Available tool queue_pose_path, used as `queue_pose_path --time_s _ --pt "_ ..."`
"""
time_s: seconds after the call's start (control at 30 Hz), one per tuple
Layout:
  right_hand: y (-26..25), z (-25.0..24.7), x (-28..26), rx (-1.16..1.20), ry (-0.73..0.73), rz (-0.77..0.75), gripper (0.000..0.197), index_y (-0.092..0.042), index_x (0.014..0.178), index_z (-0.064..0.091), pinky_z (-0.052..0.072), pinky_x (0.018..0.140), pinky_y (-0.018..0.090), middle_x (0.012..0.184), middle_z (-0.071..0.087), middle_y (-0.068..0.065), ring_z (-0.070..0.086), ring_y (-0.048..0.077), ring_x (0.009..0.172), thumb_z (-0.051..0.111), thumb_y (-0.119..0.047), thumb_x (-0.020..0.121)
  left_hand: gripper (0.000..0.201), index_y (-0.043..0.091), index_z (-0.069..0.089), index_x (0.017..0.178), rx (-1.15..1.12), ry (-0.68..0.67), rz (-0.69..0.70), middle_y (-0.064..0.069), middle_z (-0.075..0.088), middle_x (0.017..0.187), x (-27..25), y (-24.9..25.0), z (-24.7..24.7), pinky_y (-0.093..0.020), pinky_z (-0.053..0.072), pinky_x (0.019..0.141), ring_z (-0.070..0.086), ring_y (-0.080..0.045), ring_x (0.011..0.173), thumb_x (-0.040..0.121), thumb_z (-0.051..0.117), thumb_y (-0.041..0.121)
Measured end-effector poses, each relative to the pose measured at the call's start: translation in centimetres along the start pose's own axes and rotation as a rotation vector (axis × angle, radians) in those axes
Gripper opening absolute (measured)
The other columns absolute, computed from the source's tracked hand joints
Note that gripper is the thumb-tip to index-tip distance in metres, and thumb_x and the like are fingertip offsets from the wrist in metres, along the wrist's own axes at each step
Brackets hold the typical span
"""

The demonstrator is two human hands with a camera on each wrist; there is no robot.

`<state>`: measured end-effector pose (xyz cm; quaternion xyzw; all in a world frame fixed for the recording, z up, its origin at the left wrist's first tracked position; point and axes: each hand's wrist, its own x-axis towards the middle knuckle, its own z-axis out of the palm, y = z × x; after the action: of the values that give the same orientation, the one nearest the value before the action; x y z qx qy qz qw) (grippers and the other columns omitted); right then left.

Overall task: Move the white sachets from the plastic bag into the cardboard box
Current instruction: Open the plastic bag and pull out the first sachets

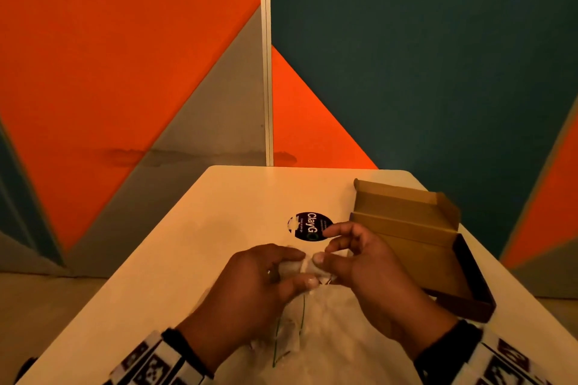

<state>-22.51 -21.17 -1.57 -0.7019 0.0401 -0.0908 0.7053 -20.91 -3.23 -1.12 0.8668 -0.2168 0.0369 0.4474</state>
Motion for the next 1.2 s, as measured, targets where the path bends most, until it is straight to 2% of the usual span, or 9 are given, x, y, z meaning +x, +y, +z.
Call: queue_pose_path --time_s 0.07,0.13,0.3,0.53,0.7,0.83,0.93,1.07,1.2 --pt "0.1 -0.2 0.0 -0.004 -0.005 0.01 0.033 -0.027 0.098 0.067 0.054 0.071 0.037 0.097 0.068 0.009 0.066 0.024 0.083 0.08 -0.004 0.077 0.038 0.039 0.073 0.109 0.158 -0.016 0.104 0.027 0.068 0.102 0.0 0.2 0.6 0.001 0.039 0.079 0.055 0.021 0.091 0.073 0.08 0.05" --pt "0.0 -0.3 -0.2 0.037 -0.025 0.02 0.034 -0.023 0.102 0.066 0.055 0.07 0.035 0.095 0.07 0.009 0.068 0.022 0.082 0.079 -0.003 0.077 0.029 0.038 0.075 0.106 0.198 0.01 0.131 0.024 0.07 0.099 0.2 0.4 1.1 0.0 0.039 0.076 0.057 0.016 0.084 0.078 0.078 0.045" --pt "0.1 -0.9 -0.2 0.358 -0.089 0.051 0.045 -0.012 0.114 0.061 0.059 0.075 0.04 0.091 0.076 0.01 0.073 0.028 0.088 0.075 -0.001 0.072 0.012 0.033 0.08 0.093 -0.101 0.079 -0.01 0.015 0.076 0.083 1.0 0.0 1.3 -0.019 0.053 0.071 0.068 0.001 0.076 0.09 0.068 0.03" --pt "0.8 -1.4 0.1 0.318 -0.041 0.071 0.03 -0.009 0.107 0.064 0.058 0.07 0.039 0.094 0.076 0.014 0.072 0.028 0.084 0.058 0.014 0.087 0.022 0.023 0.081 0.087 -0.345 0.036 -0.139 0.001 0.077 0.079 1.0 0.3 1.6 -0.027 0.054 0.059 0.07 -0.011 0.069 0.096 0.061 0.024" --pt "0.5 -1.5 -0.2 0.153 -0.055 0.089 0.009 -0.004 0.095 0.072 0.057 0.058 0.032 0.083 0.074 0.014 0.065 0.021 0.067 0.068 -0.002 0.088 0.029 0.013 0.079 0.084 -0.468 0.0 -0.191 -0.01 0.076 0.078 0.9 0.4 1.6 -0.031 0.052 0.057 0.069 -0.02 0.067 0.099 0.056 0.023" --pt "0.5 -1.7 -0.5 -0.067 -0.018 0.083 0.012 -0.007 0.098 0.072 0.055 0.056 0.028 0.063 0.065 0.004 0.06 0.012 0.054 0.073 -0.014 0.087 0.043 0.015 0.079 0.087 -0.354 0.015 -0.168 -0.012 0.076 0.08 1.0 0.2 1.0 -0.026 0.052 0.06 0.068 -0.02 0.068 0.098 0.048 0.042" --pt "0.3 -1.8 -0.7 -0.207 -0.04 0.07 0.006 -0.02 0.092 0.075 0.057 0.059 0.027 0.058 0.066 0.002 0.061 0.011 0.053 0.074 -0.023 0.087 0.045 0.027 0.079 0.093 -0.231 0.004 -0.066 0.005 0.077 0.087 1.1 0.4 0.2 -0.019 0.051 0.068 0.068 -0.004 0.076 0.091 0.046 0.056" --pt "0.0 -1.6 -1.0 -0.337 -0.122 0.018 0.007 -0.025 0.089 0.077 0.054 0.057 0.022 0.057 0.066 -0.001 0.061 0.009 0.053 0.071 -0.029 0.089 0.017 0.037 0.078 0.098 0.002 -0.068 0.009 0.021 0.076 0.093 1.6 1.3 0.3 -0.02 0.054 0.075 0.068 0.006 0.083 0.088 0.067 0.045" --pt "-0.1 -2.3 -1.1 -0.438 -0.186 -0.007 0.011 -0.026 0.091 0.077 0.055 0.059 0.019 0.064 0.072 -0.006 0.064 0.006 0.054 0.069 -0.019 0.091 0.011 0.035 0.079 0.091 0.163 -0.124 0.017 0.017 0.077 0.088 2.2 1.2 -0.4 -0.031 0.056 0.081 0.069 0.003 0.08 0.089 0.069 0.04"
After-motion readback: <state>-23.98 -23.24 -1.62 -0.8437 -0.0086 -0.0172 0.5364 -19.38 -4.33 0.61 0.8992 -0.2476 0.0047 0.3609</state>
